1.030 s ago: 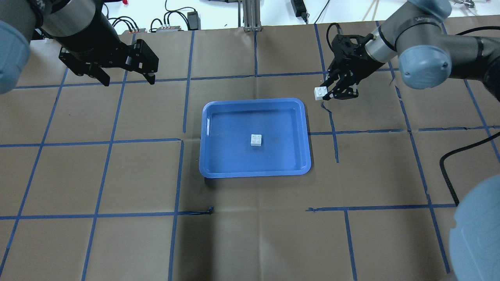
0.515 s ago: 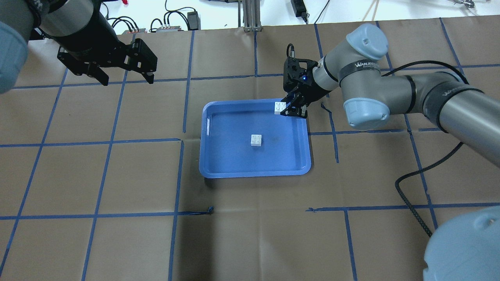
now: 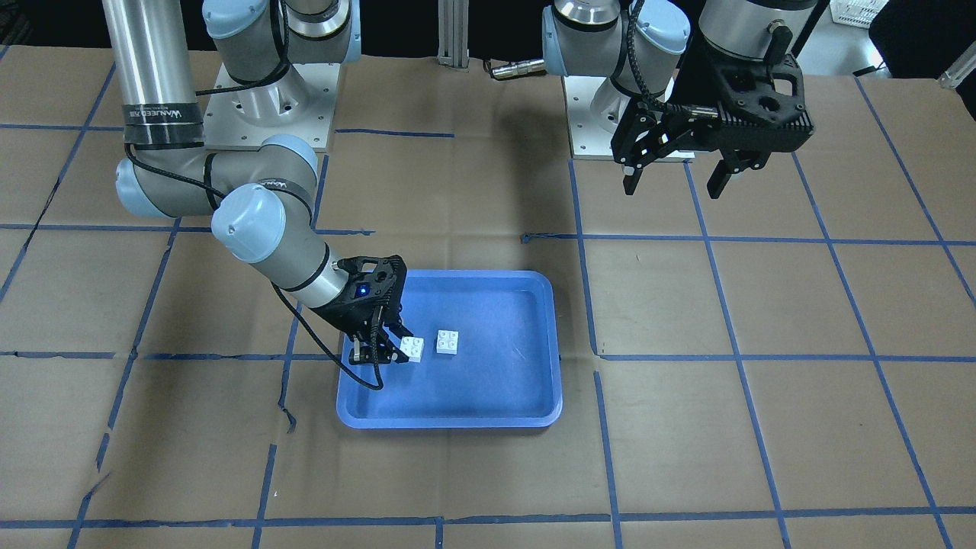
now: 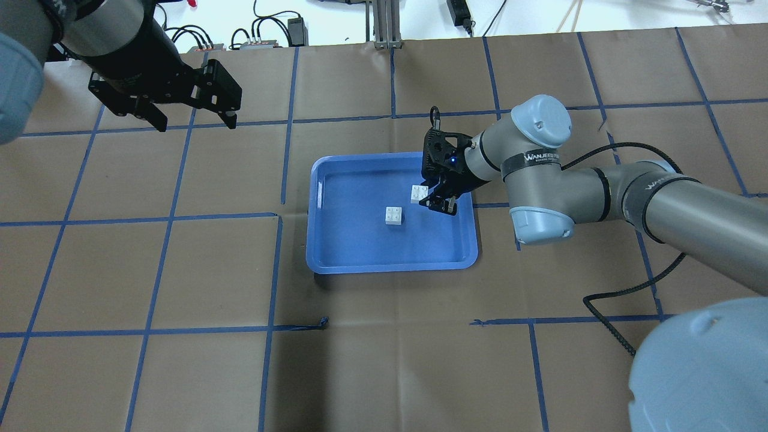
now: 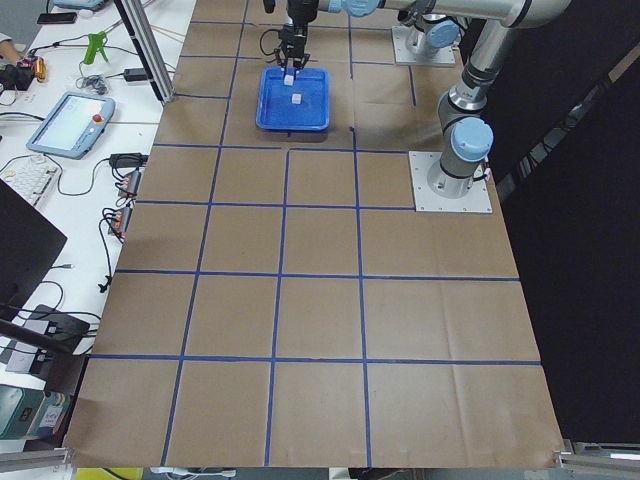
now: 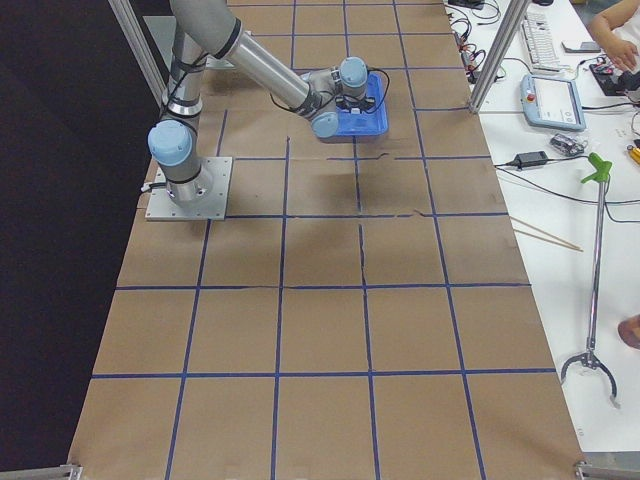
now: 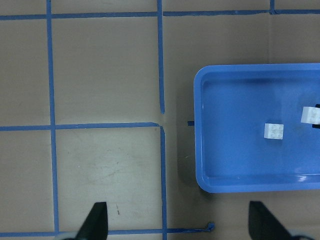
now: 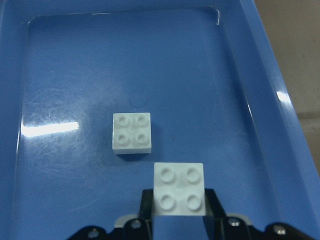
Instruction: Assemble white blocks and place on blue tray
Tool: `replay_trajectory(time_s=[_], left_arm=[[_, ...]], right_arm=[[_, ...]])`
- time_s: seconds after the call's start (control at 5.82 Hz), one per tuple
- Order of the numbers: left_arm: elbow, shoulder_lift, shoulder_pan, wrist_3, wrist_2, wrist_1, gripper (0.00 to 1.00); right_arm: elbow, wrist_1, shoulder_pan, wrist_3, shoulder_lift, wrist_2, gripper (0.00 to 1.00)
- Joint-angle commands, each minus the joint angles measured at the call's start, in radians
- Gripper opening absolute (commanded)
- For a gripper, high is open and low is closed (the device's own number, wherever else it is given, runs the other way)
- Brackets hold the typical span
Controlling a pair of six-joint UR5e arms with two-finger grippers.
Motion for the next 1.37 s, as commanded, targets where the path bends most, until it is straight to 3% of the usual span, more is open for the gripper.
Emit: replay_trajectory(time_s=[0.0,1.2], left_arm=[[-0.001,0.0,0.0,0.0,0.0,0.0,0.99],[-0.004,0.0,-0.002,0.0,0.0,0.0,0.99]], right_arm=[[0.009,-0.015,0.01,-0.044,0.026,0.0,0.24],[0.032,-0.029,0.039,-0.039,0.034,0.0,0.24]])
